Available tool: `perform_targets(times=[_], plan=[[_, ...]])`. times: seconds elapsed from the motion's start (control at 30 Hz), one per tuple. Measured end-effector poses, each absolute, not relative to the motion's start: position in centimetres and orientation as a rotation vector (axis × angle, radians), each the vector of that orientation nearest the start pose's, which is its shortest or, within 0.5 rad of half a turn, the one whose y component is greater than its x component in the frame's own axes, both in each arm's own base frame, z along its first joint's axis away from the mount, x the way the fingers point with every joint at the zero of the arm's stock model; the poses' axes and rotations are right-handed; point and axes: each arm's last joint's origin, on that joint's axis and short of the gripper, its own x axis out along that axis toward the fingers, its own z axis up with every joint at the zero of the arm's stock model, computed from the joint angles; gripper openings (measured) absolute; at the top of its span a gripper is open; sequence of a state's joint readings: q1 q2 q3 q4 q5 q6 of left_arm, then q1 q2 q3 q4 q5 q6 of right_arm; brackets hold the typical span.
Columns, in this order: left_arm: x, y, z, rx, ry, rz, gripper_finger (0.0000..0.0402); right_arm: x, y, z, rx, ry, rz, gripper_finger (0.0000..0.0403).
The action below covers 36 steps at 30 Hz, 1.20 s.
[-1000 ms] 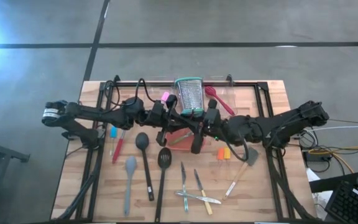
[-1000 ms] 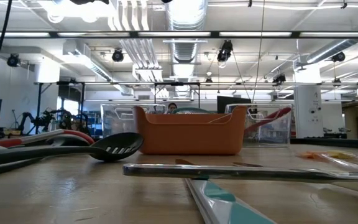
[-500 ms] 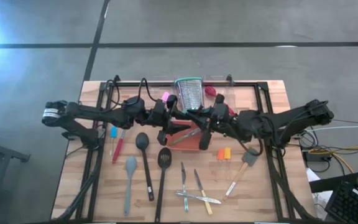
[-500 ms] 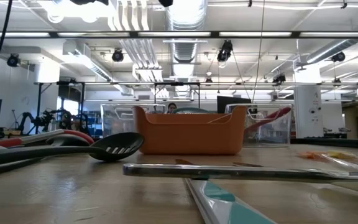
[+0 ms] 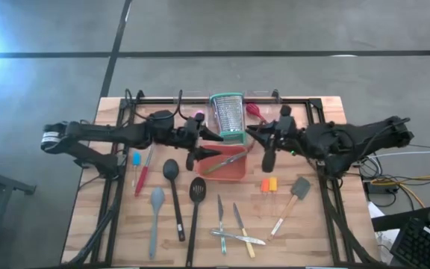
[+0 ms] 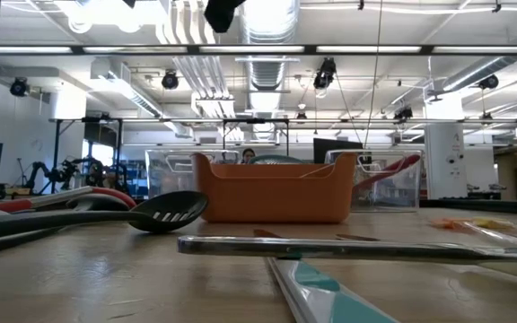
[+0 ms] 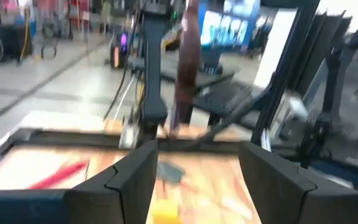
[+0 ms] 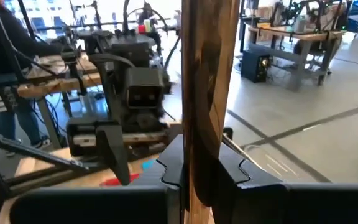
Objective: Pick & Place Kitchen Items
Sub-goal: Put the gold knife into the orange bin
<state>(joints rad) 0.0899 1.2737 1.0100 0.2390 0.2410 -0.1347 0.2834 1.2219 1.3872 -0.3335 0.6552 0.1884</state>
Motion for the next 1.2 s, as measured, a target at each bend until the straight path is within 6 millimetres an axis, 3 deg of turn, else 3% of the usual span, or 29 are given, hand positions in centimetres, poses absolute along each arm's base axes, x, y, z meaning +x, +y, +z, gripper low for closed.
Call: perform_targets(times=[0.27, 0.4, 0.7, 1.2], plan=[[26.0, 2.7, 35.2, -0.145, 0.163, -0.024, 0.0231, 23.0, 4.0, 42.4, 0.132, 0.284, -0.445, 0.0029], [24.5, 2.8, 35.7, -0.141, 0.186, 0.052, 0.0232, 23.1, 3.7, 41.5, 0.135, 0.414, -0.471, 0.0029], [23.4, 2.7, 36.5, -0.118, 0.164, 0.087, 0.0232, 26.7, 2.6, 38.5, 0.116, 0.693, -0.416, 0.0029], [23.6, 2.8, 36.3, -0.104, 0.169, 0.088, 0.0232, 35.6, -0.2, 33.8, -0.021, 1.099, -0.208, 0.0029]])
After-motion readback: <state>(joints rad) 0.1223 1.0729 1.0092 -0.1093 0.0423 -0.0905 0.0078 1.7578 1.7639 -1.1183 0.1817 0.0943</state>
